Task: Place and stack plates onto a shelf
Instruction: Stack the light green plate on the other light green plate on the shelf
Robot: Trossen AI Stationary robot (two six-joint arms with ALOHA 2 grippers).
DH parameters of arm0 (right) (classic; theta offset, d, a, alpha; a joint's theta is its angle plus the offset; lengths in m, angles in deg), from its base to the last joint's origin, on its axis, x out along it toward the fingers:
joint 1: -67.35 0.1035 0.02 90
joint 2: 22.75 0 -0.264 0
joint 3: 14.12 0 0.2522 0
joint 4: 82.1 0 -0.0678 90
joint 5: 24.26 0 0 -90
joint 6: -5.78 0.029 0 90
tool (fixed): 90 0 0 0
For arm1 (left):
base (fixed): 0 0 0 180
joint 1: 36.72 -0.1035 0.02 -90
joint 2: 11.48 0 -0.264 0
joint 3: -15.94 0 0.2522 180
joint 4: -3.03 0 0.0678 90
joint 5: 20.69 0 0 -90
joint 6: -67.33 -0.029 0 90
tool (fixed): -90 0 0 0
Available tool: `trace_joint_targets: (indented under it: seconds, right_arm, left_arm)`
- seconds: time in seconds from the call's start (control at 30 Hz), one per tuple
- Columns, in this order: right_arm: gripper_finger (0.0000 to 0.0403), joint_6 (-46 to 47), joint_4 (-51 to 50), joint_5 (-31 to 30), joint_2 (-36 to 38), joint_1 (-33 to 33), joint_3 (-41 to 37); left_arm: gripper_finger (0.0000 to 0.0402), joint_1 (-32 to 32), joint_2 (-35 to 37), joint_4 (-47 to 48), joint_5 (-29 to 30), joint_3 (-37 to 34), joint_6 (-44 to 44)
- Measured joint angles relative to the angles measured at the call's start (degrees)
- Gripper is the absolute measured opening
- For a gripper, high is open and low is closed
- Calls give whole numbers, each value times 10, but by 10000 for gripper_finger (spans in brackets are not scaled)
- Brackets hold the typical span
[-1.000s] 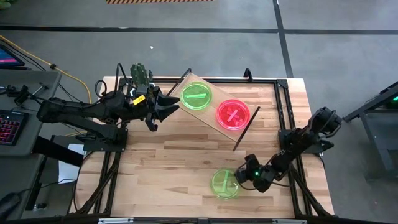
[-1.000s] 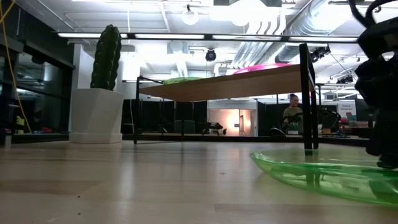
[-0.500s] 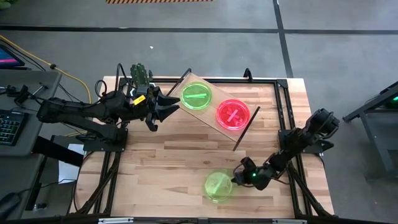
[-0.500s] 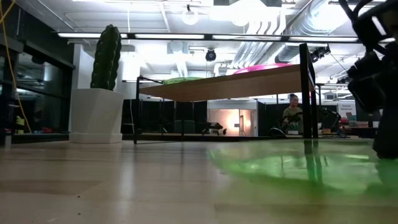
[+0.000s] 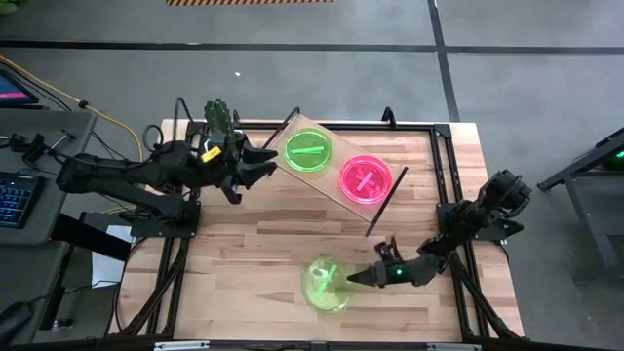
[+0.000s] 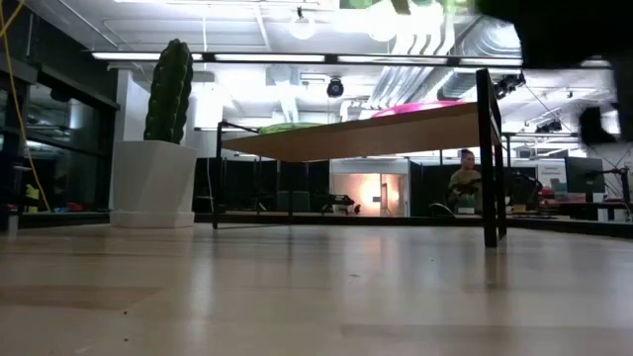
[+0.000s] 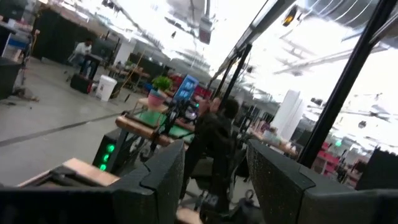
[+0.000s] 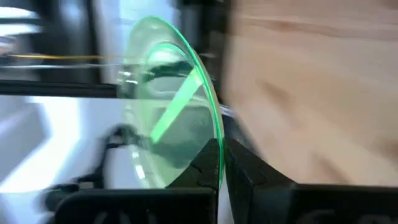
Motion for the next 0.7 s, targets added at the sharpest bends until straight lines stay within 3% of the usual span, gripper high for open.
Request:
trace_joint_targets:
  seconds: [0.13, 0.33, 0.53, 0.7]
  right_arm:
    - [0, -98, 101, 0, 4, -36, 26]
    - [0, -193, 41, 96, 48, -140, 119]
    - [0, -265, -217, 191, 132, -272, 229]
    - [0, -334, -518, 199, 181, -376, 348]
  left_arm:
    - [165, 0, 24, -2, 0, 0, 0]
    - [165, 0, 59, -3, 0, 1, 0]
    - [165, 0, 95, -2, -20, 1, 0]
    - [165, 0, 125, -2, -64, 1, 5]
